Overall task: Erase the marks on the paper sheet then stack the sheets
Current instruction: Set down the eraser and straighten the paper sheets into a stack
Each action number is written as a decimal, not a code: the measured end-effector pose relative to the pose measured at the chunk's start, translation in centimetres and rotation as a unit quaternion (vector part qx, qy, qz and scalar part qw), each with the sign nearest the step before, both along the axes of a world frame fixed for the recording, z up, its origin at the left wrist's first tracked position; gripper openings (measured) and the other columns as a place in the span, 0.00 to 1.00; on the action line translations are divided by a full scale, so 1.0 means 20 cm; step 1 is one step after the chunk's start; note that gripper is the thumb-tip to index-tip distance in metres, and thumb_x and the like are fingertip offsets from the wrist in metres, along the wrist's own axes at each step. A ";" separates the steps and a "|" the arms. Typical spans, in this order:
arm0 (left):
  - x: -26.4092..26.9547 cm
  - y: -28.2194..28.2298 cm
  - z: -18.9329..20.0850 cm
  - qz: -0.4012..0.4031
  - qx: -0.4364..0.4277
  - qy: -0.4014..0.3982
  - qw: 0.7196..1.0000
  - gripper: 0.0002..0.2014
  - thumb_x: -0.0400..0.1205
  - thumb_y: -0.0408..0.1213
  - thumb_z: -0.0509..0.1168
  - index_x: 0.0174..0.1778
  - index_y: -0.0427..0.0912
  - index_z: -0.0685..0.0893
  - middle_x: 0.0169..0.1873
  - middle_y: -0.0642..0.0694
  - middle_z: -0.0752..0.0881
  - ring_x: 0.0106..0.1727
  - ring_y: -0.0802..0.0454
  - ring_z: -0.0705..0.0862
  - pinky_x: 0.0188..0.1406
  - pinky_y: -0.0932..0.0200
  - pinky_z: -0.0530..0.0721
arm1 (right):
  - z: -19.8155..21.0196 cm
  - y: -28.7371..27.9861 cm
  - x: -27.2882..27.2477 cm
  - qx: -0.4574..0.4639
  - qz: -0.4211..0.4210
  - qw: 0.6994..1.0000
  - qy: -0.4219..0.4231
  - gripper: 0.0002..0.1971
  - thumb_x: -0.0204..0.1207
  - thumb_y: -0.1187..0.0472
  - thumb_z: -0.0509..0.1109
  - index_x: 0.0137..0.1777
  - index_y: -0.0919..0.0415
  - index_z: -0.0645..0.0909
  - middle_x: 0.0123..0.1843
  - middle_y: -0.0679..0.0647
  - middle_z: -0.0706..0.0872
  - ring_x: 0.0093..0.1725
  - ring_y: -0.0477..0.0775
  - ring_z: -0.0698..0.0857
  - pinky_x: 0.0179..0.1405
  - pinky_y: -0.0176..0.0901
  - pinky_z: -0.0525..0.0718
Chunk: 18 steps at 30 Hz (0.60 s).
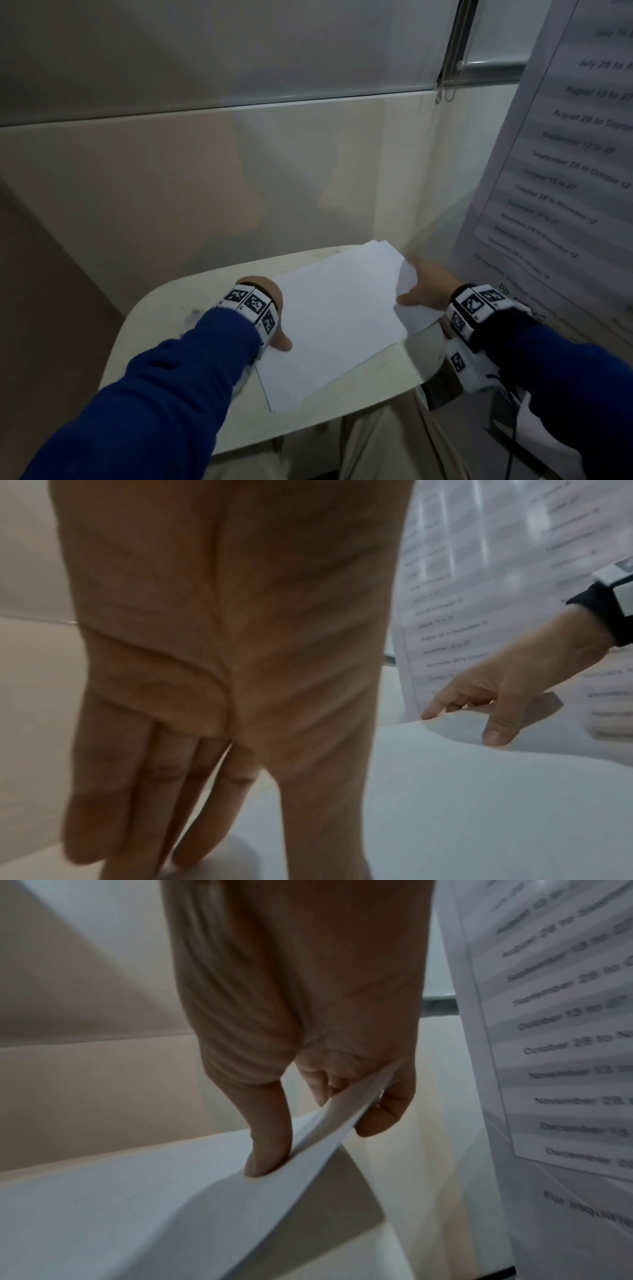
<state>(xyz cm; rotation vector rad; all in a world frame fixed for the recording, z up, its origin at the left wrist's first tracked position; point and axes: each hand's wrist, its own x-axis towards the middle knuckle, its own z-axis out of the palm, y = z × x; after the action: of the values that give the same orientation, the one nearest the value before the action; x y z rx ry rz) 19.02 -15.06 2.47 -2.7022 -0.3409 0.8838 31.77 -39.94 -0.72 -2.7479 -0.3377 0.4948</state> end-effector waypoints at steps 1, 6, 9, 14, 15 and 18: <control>0.02 0.01 0.00 -0.002 0.001 -0.012 1.000 0.33 0.66 0.69 0.76 0.50 0.42 0.82 0.42 0.49 0.85 0.48 0.49 0.88 0.49 0.55 0.89 | 0.01 0.02 0.01 -0.012 0.005 1.000 0.001 0.43 0.72 0.57 0.81 0.82 0.62 0.61 0.78 0.60 0.74 0.75 0.62 0.74 0.70 0.48 0.73; 0.10 0.17 -0.09 -0.017 -0.141 -0.085 0.986 0.50 0.64 0.62 0.82 0.79 0.49 0.69 0.76 0.50 0.71 0.74 0.48 0.74 0.73 0.47 0.77 | 0.04 0.16 0.09 -0.030 0.058 0.998 0.001 0.50 0.71 0.56 0.81 0.87 0.58 0.52 0.85 0.57 0.63 0.82 0.60 0.67 0.78 0.50 0.67; 0.09 0.25 -0.13 0.000 -0.250 -0.098 0.963 0.54 0.69 0.62 0.78 0.88 0.62 0.55 0.87 0.60 0.47 0.87 0.54 0.51 0.85 0.50 0.57 | 0.03 0.27 0.12 -0.028 0.103 0.994 -0.010 0.50 0.70 0.55 0.82 0.86 0.51 0.55 0.85 0.52 0.64 0.81 0.57 0.68 0.79 0.49 0.67; -0.01 0.32 -0.25 0.011 -0.212 -0.114 0.971 0.51 0.73 0.70 0.68 0.88 0.62 0.49 0.88 0.58 0.46 0.88 0.53 0.50 0.86 0.46 0.56 | 0.00 0.45 0.09 -0.065 0.142 0.983 -0.097 0.45 0.73 0.49 0.77 0.85 0.40 0.54 0.81 0.51 0.67 0.77 0.62 0.70 0.75 0.64 0.68; -0.03 0.32 -0.26 0.015 -0.209 -0.124 0.970 0.51 0.73 0.71 0.68 0.88 0.60 0.50 0.88 0.56 0.47 0.88 0.52 0.51 0.86 0.47 0.56 | -0.01 0.47 0.07 -0.081 0.142 0.980 -0.114 0.44 0.74 0.47 0.75 0.85 0.40 0.53 0.81 0.52 0.66 0.77 0.63 0.69 0.74 0.66 0.68; -0.06 0.30 -0.24 0.013 -0.188 -0.143 0.972 0.50 0.75 0.71 0.65 0.89 0.54 0.54 0.88 0.50 0.53 0.87 0.49 0.55 0.85 0.48 0.59 | -0.03 0.51 0.00 -0.103 0.108 0.980 -0.133 0.40 0.74 0.42 0.72 0.83 0.42 0.56 0.78 0.57 0.64 0.75 0.66 0.66 0.72 0.68 0.69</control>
<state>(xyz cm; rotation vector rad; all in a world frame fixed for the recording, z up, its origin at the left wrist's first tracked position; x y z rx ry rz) 17.90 -9.07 -2.34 -3.1942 -0.2907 0.6135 31.80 -29.76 -1.41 -3.0009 -0.6928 0.2227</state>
